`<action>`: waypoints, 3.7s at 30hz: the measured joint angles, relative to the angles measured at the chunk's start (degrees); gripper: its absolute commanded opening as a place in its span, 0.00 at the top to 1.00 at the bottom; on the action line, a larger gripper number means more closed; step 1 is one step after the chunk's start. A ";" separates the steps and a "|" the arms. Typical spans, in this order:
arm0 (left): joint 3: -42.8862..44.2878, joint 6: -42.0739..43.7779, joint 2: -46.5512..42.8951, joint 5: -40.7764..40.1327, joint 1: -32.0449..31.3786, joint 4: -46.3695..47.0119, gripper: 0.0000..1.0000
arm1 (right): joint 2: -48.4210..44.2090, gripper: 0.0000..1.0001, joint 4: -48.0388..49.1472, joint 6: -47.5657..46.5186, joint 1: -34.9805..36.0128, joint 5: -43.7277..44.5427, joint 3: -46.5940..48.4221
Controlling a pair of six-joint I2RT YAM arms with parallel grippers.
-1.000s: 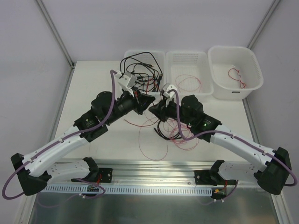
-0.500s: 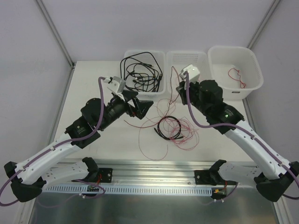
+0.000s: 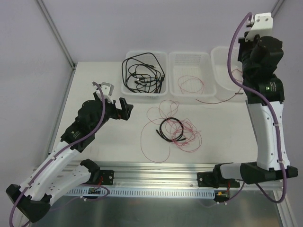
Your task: Untangle the cables
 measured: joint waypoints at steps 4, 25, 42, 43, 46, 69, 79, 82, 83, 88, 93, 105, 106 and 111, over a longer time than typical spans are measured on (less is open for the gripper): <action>-2.21 1.44 -0.26 -0.17 2.40 -1.86 0.01 | 8.52 0.99 1.03 -0.44 -6.75 -1.29 8.00; -4.94 6.21 5.38 -1.97 3.76 -4.42 0.01 | 46.27 0.42 1.68 17.84 -27.98 -29.07 9.86; -4.94 6.10 1.38 -1.40 4.11 -4.55 0.01 | 9.29 0.07 10.14 27.58 -28.24 -12.46 -21.79; -4.96 6.08 1.03 -1.42 4.13 -4.55 0.01 | 7.26 0.05 12.35 29.00 -28.63 -10.99 -26.25; -4.98 6.08 0.07 -1.40 4.13 -4.55 0.01 | 4.81 0.05 16.76 33.57 -31.04 -8.87 -38.60; -9.38 6.01 -0.70 -1.42 4.13 -3.23 0.01 | 26.84 0.40 43.21 42.45 -42.38 -13.18 -46.31; -9.62 5.90 -0.50 -0.57 4.13 -1.66 0.01 | 31.95 0.51 48.19 43.91 -42.01 -15.08 -43.30; -9.62 5.90 -0.52 -0.33 4.13 -1.36 0.01 | 32.74 0.51 47.15 44.26 -41.94 -14.56 -42.07; -9.62 5.90 -0.57 -0.33 4.13 -1.31 0.01 | 32.98 0.51 46.84 44.50 -41.88 -13.99 -41.68; -9.66 5.92 -0.76 -0.28 4.13 -1.27 0.01 | 33.62 0.51 45.33 45.99 -41.62 -12.72 -40.35; -9.99 6.03 -1.40 -0.13 4.13 -0.90 0.01 | 35.01 0.51 45.77 47.25 -41.79 -13.62 -39.41; -10.67 6.08 -2.95 0.13 4.13 -0.35 0.01 | 37.51 0.51 51.10 48.65 -41.79 -15.43 -40.06; -10.69 6.10 -3.02 0.13 4.13 -0.35 0.01 | 37.44 0.51 51.78 48.65 -41.77 -15.74 -40.44; -11.56 6.10 -4.28 0.74 4.13 -0.17 0.01 | 37.13 0.64 55.15 49.96 -41.83 -18.56 -42.40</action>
